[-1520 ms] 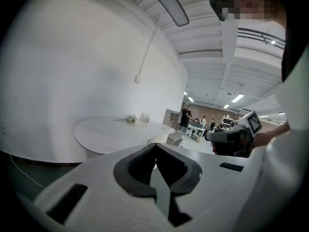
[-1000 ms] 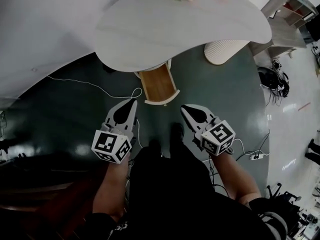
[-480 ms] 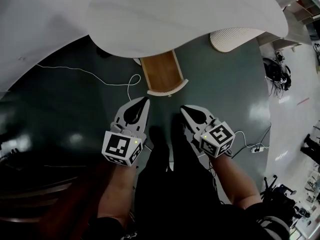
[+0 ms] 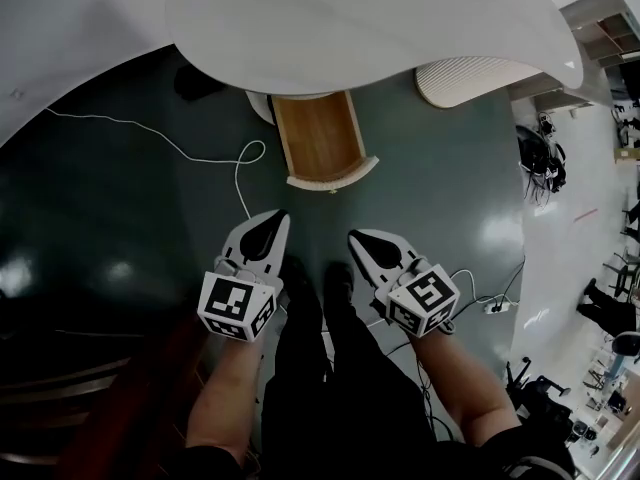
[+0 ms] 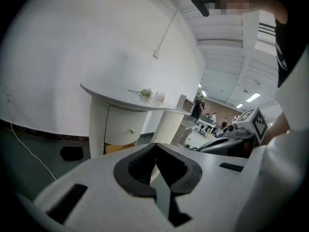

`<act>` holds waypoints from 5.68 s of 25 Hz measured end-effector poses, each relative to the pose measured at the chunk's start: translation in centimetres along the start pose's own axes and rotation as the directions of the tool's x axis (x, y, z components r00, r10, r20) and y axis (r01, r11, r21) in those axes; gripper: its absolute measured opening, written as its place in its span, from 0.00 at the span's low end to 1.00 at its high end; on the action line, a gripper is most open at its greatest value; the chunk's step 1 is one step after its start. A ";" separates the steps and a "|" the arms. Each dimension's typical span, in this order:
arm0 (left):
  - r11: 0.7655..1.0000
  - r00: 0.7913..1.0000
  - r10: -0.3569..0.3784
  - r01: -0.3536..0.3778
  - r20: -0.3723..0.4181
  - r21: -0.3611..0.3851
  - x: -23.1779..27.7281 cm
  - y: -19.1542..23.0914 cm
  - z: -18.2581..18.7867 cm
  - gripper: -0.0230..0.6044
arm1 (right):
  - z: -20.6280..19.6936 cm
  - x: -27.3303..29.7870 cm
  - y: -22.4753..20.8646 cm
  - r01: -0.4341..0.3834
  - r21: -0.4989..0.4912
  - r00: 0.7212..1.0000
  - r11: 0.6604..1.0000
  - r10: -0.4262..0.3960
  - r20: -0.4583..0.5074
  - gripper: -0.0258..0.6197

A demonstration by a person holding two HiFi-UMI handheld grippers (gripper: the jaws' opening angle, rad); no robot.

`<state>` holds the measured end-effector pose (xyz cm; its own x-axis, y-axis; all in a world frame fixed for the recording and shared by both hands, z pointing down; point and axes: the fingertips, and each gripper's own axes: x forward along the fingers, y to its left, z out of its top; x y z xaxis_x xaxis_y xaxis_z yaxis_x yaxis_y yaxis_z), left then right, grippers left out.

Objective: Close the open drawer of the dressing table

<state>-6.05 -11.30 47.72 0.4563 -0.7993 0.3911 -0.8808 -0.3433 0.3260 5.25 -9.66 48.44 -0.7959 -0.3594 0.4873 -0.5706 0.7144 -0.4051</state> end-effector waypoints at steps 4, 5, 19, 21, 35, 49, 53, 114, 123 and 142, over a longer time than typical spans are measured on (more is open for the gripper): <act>1.000 1.000 0.011 -0.011 -0.021 -0.003 2.4 1.3 -3.6 0.05 | -2.5 2.6 -2.1 -0.016 -0.019 1.000 1.000 0.015 -0.017 0.05; 1.000 1.000 0.016 -0.016 -0.021 -0.008 3.1 1.7 -4.5 0.05 | -3.1 3.4 -2.7 -0.020 -0.035 1.000 0.999 0.019 -0.021 0.05; 0.998 0.998 0.055 -0.055 -0.026 -0.012 11.1 4.4 -15.6 0.05 | -16.3 10.4 -11.3 -0.012 -0.183 0.989 0.983 -0.015 -0.145 0.09; 0.997 0.997 0.068 -0.069 -0.031 -0.025 11.7 4.6 -17.4 0.05 | -18.4 10.9 -12.9 0.000 -0.193 0.985 0.981 -0.034 -0.170 0.12; 0.994 0.994 0.102 -0.103 -0.038 -0.030 14.8 7.0 -21.9 0.05 | -21.4 16.4 -18.2 0.107 -0.148 0.980 0.983 -0.130 -0.153 0.19; 0.999 0.999 0.035 -0.036 -0.040 -0.038 14.5 11.2 -20.4 0.05 | -18.2 19.3 -20.7 0.279 -0.046 0.944 0.959 -0.283 -0.171 0.05; 0.998 0.999 0.029 -0.030 -0.032 -0.046 13.7 13.1 -18.6 0.05 | -17.2 20.3 -20.9 0.318 -0.027 0.929 0.948 -0.318 -0.189 0.05; 0.990 0.985 0.132 -0.126 0.113 -0.066 13.6 16.5 -14.4 0.05 | -5.2 32.2 -27.8 0.277 -0.296 0.926 0.914 -0.336 -0.172 0.05; 0.991 0.989 0.131 -0.132 0.074 -0.002 12.2 16.2 -12.8 0.05 | -6.1 31.6 -25.6 0.250 -0.253 0.938 0.935 -0.299 -0.178 0.05; 0.989 0.987 0.136 -0.140 0.080 0.041 7.4 14.3 -8.7 0.05 | -3.8 24.0 -17.5 0.157 -0.268 0.982 0.951 -0.180 -0.063 0.05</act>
<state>-14.19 -17.79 62.76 0.3202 -0.8756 0.3617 -0.9405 -0.2479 0.2325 -3.08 -28.51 70.15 -0.6662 -0.4434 0.5996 -0.6128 0.7838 -0.1012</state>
